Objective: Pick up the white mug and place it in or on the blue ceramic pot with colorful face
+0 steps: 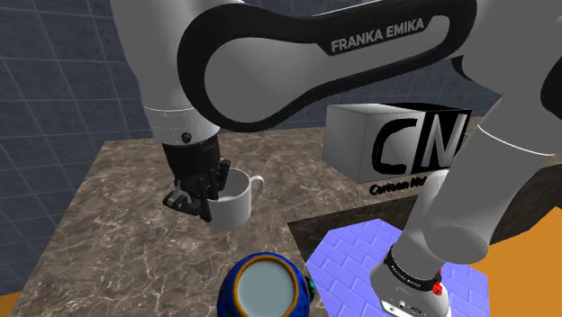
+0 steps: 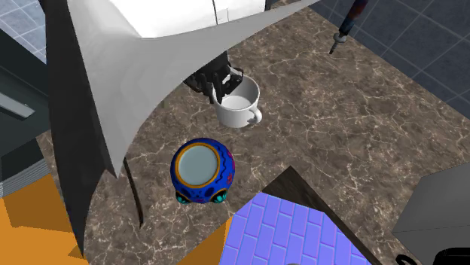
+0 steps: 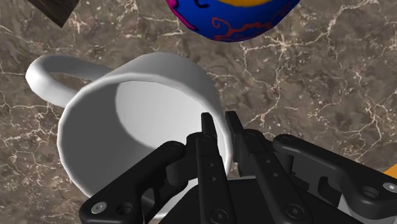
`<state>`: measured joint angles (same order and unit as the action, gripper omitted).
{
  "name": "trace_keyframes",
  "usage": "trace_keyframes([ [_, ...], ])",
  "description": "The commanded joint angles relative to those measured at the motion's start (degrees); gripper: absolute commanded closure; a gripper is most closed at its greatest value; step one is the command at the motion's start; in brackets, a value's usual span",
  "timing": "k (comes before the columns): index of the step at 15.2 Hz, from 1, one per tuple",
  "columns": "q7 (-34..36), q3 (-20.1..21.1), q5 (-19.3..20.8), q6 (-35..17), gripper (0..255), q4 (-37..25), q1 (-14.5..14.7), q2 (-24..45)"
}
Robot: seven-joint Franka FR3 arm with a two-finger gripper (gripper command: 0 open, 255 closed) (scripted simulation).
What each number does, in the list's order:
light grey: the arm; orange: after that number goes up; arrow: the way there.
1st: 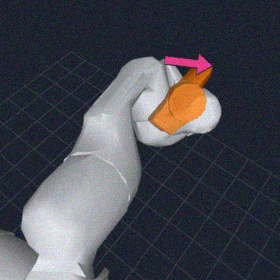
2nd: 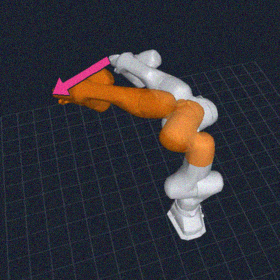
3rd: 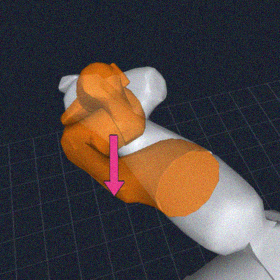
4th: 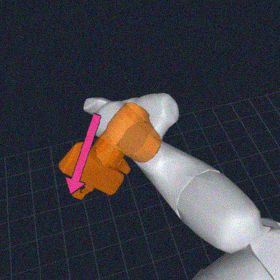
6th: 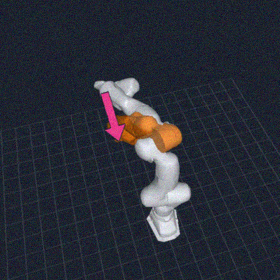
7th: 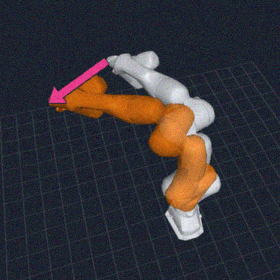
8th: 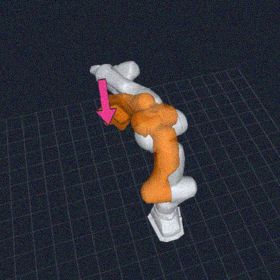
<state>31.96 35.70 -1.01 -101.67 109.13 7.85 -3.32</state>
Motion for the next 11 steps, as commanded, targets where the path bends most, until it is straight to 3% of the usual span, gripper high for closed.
trace_keyframes([
  [1,0.0,0.0,0.0,1.8,255,-1.7,0.0,-0.1],
  [8,0.0,-0.1,0.0,7.1,255,-7.0,-0.1,0.0],
  [11,1.0,0.6,-3.2,7.1,255,-2.9,1.1,-5.2],
])
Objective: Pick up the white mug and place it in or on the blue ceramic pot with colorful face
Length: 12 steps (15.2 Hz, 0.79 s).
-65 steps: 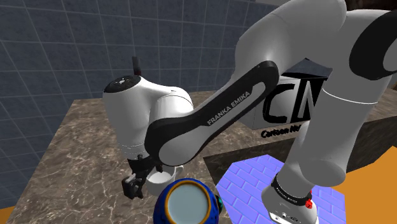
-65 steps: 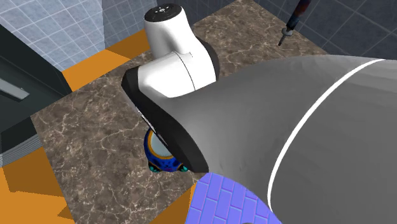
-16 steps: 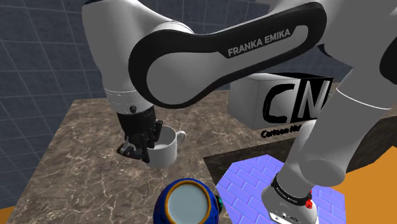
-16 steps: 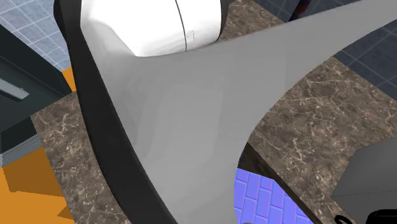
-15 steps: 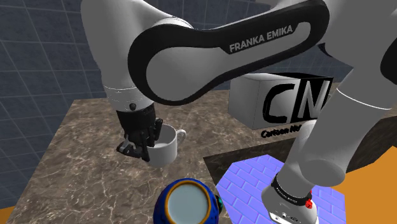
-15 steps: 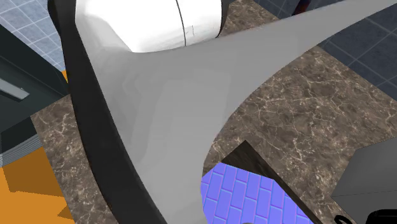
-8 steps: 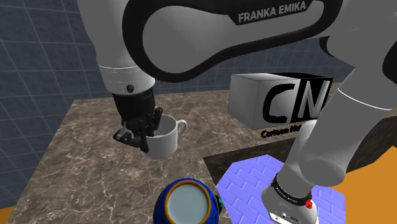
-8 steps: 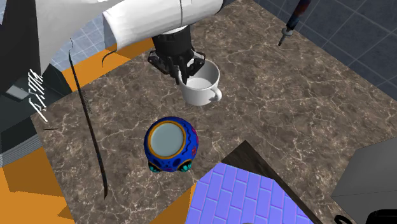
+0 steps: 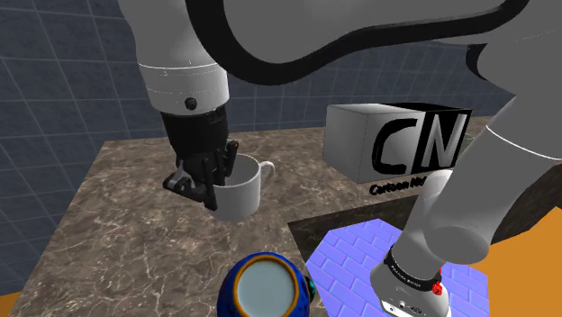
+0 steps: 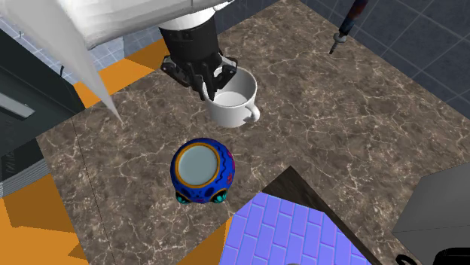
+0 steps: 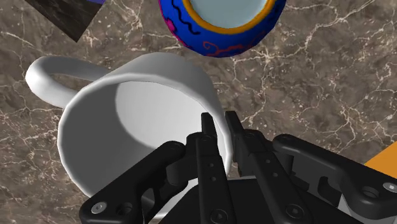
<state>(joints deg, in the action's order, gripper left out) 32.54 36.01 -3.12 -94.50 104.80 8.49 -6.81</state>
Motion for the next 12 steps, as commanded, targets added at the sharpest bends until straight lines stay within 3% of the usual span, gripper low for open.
trace_keyframes([
  [1,0.8,0.4,-2.1,0.1,255,2.6,0.9,-3.3],
  [9,5.1,2.3,-9.6,2.3,255,9.7,5.7,-14.7],
  [12,5.2,2.6,-10.0,0.8,255,11.4,6.0,-15.1],
])
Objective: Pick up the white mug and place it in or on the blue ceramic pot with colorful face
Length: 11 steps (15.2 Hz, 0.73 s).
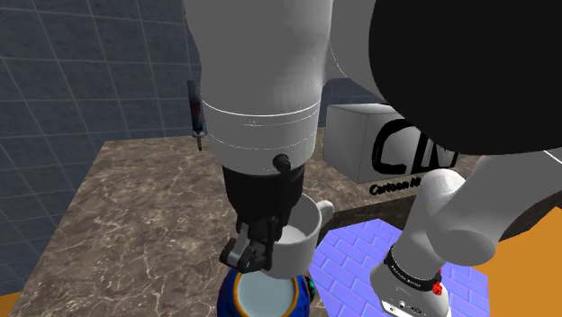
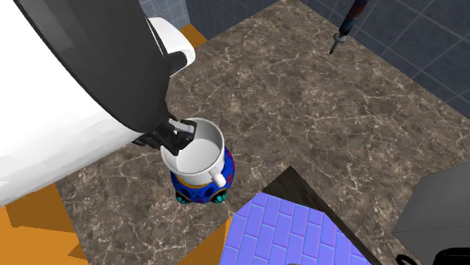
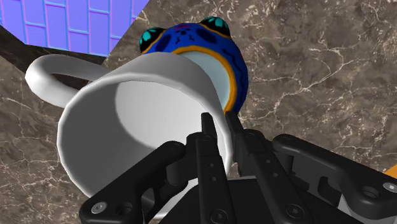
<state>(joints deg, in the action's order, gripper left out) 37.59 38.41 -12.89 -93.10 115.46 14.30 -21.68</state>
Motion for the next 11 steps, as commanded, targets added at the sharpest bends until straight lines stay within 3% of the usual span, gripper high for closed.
trace_keyframes([
  [1,0.1,0.3,-0.3,-1.3,255,1.6,0.2,-0.3],
  [11,0.0,1.7,-1.0,-9.0,255,8.8,0.6,0.1],
])
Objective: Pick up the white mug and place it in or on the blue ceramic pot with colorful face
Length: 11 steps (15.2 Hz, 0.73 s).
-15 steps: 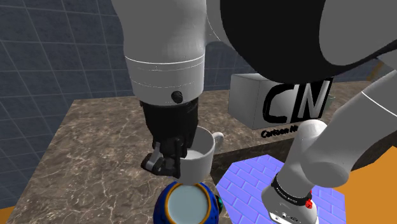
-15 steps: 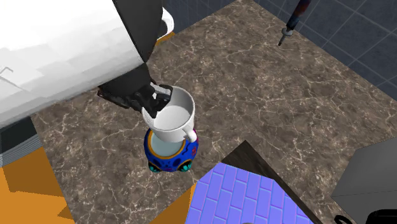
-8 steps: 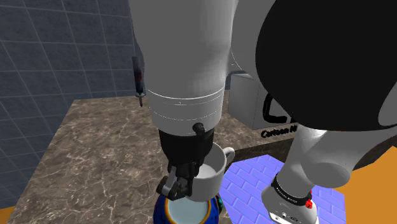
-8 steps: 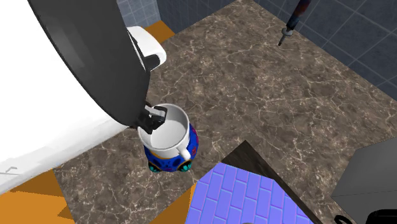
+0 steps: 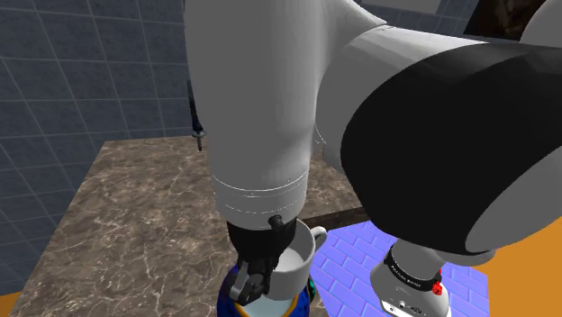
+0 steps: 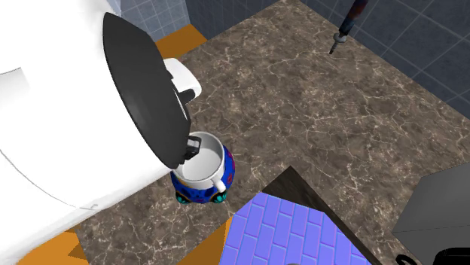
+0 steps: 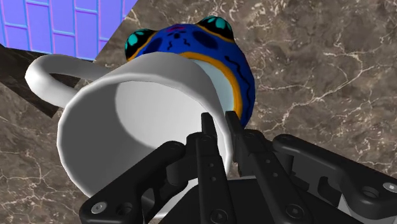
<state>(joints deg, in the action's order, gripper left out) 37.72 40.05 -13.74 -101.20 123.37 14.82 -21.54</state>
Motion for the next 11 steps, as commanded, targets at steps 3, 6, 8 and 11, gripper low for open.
trace_keyframes([
  [3,-0.1,0.5,-0.2,-2.8,255,2.6,0.1,0.2],
  [6,-0.1,0.5,-0.2,-2.8,255,2.6,0.1,0.3],
  [8,-0.1,0.5,-0.2,-2.8,255,2.6,0.1,0.3],
  [11,-0.1,0.5,-0.2,-2.8,0,2.6,0.1,0.3],
])
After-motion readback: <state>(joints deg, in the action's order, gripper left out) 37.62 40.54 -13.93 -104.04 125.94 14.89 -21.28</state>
